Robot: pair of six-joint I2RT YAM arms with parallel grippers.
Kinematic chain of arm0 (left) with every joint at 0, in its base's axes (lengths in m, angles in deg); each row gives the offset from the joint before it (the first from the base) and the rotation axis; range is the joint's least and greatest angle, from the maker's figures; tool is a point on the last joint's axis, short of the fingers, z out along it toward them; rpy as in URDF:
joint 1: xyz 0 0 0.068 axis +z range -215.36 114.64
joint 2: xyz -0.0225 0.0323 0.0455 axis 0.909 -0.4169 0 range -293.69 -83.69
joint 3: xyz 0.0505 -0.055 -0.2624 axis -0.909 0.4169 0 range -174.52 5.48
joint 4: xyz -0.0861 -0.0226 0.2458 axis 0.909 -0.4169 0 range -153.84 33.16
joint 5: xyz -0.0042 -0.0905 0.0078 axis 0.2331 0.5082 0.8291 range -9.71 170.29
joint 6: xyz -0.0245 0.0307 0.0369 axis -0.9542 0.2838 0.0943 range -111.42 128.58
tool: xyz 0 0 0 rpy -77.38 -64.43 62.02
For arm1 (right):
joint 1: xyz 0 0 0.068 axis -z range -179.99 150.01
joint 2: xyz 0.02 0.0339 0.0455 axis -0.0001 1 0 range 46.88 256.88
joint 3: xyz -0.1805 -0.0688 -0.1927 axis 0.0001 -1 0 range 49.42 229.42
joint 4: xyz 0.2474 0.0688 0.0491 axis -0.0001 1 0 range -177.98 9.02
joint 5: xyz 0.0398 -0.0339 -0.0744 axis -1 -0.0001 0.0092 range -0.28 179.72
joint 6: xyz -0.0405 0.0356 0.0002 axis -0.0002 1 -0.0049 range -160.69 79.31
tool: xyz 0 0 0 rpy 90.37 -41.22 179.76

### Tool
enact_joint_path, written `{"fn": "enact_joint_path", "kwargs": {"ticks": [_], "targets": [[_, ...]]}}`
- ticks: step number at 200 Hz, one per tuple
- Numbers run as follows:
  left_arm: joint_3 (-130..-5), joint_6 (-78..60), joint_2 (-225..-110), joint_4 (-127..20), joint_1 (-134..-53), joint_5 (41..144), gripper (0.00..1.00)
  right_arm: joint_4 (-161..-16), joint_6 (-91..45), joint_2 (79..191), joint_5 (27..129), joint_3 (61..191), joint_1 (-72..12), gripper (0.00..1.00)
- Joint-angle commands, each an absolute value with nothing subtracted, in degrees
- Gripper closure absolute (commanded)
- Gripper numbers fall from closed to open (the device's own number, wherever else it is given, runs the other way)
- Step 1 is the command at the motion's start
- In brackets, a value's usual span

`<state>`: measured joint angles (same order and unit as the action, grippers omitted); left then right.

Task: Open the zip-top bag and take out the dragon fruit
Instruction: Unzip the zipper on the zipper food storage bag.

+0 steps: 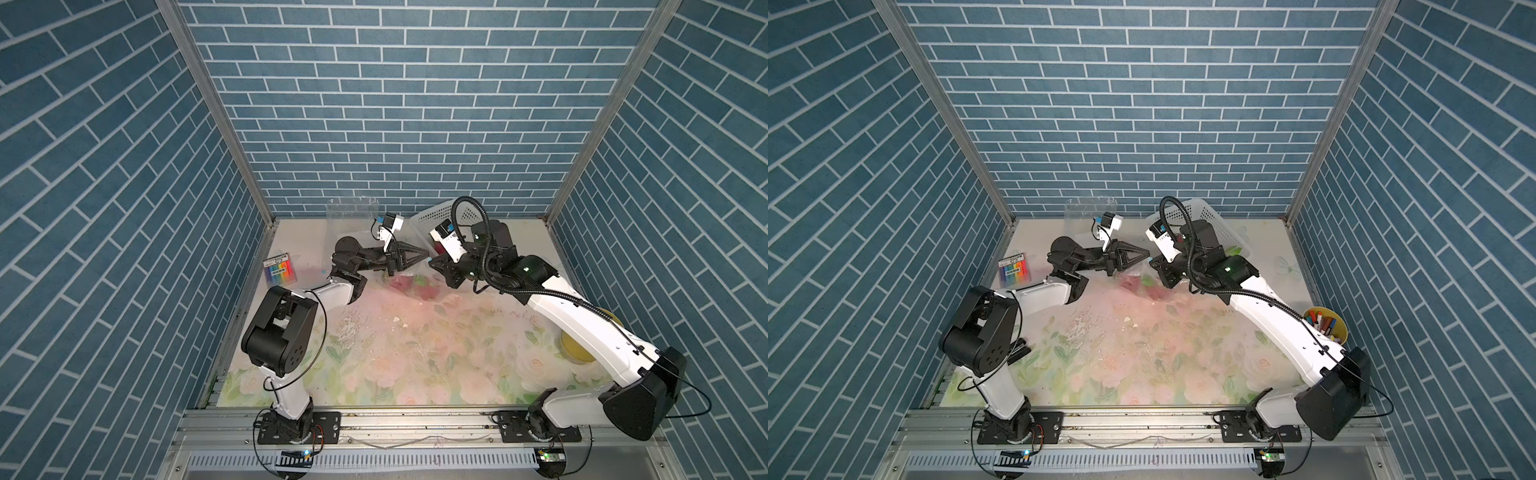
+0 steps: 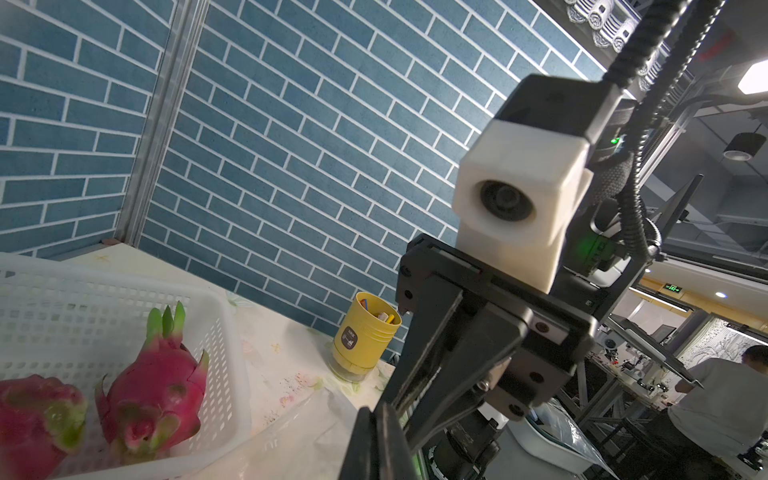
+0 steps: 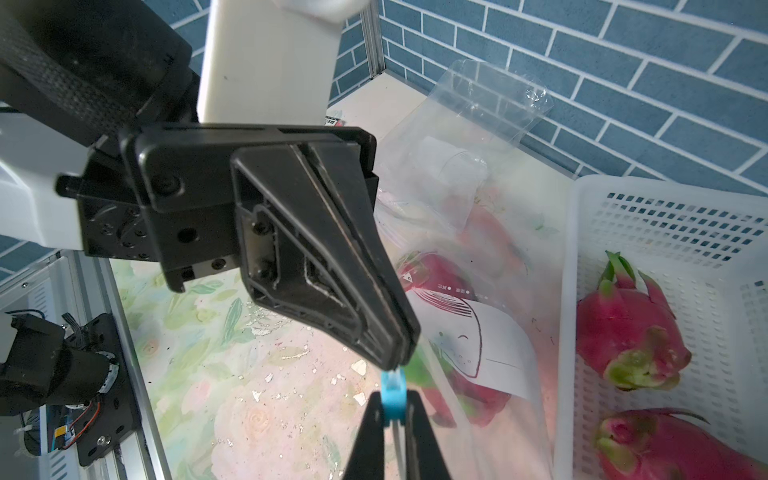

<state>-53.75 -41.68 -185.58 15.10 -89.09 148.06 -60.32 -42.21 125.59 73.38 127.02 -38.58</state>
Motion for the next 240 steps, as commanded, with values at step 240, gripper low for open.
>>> {"fn": "enact_joint_path", "kwargs": {"ticks": [240], "targets": [[-64.38,-35.80,-186.17,6.01,-74.59,137.68,1.00,-48.62,-28.94,107.14,80.37,107.53,-37.79,0.95]]}}
